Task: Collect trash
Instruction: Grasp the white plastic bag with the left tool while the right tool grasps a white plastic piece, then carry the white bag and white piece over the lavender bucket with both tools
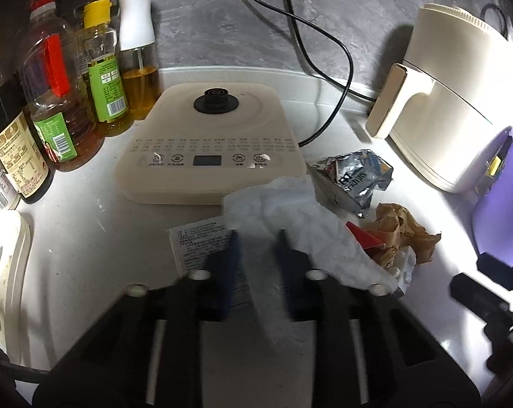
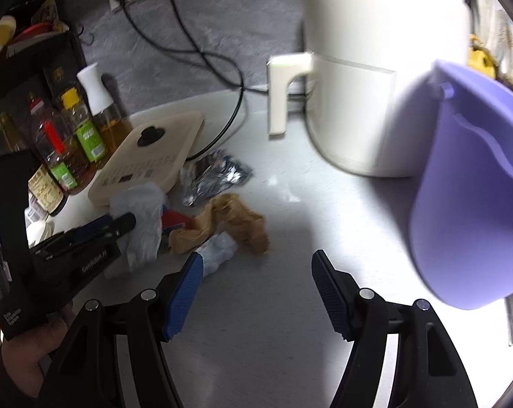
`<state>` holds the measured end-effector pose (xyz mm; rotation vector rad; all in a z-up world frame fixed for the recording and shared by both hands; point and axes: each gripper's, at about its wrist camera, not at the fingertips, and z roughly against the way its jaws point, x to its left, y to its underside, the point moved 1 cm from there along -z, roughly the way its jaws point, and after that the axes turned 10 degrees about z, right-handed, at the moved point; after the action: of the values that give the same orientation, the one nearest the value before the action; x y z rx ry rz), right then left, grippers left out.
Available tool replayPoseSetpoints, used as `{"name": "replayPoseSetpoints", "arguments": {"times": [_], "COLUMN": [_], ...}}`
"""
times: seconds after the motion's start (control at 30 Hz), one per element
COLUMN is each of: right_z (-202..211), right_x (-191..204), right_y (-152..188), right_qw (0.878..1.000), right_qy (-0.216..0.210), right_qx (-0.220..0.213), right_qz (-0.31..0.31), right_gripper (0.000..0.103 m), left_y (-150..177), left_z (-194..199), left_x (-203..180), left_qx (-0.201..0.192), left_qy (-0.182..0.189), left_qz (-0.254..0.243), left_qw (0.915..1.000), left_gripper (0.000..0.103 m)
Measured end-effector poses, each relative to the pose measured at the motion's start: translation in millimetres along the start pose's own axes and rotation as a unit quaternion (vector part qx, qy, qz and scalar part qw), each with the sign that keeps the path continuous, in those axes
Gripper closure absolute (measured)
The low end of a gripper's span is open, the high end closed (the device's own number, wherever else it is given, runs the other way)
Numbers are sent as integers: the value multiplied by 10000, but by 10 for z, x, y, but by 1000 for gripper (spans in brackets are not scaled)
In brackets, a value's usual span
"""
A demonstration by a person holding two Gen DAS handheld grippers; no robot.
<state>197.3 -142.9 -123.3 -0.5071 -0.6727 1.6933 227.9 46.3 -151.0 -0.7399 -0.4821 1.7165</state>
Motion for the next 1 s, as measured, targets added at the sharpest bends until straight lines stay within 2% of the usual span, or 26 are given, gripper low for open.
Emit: {"name": "replayPoseSetpoints", "arguments": {"times": [0.03,0.07,0.43,0.53,0.6,1.0], "right_z": [-41,-67,-342,-461,-497,-81], "right_x": [25,42,256,305,312,118], "right_y": [-10,-13,-110,-111,-95,-22], "right_qw": [10000,10000,9989,9974,9965,9981], "right_qy": [-40,-69,-304,-456,-555,-543], "right_qx": [32,51,259,483,578,257], "right_qz": [29,45,259,270,239,149], "right_gripper": [37,37,40,55,77,78], "left_y": [-6,-14,-166,-200,-200,-178], "left_z": [-1,1,241,268,278,480], "left_x": [6,13,113,132,137,-32], "left_qx": [14,36,-350,-392,-403,-538], "left_qy": [10,40,279,287,292,376], "left_qz": [8,15,271,294,310,217], "left_qw": [10000,10000,9986,9984,9983,9976], "left_gripper": [97,99,100,100,100,100]}}
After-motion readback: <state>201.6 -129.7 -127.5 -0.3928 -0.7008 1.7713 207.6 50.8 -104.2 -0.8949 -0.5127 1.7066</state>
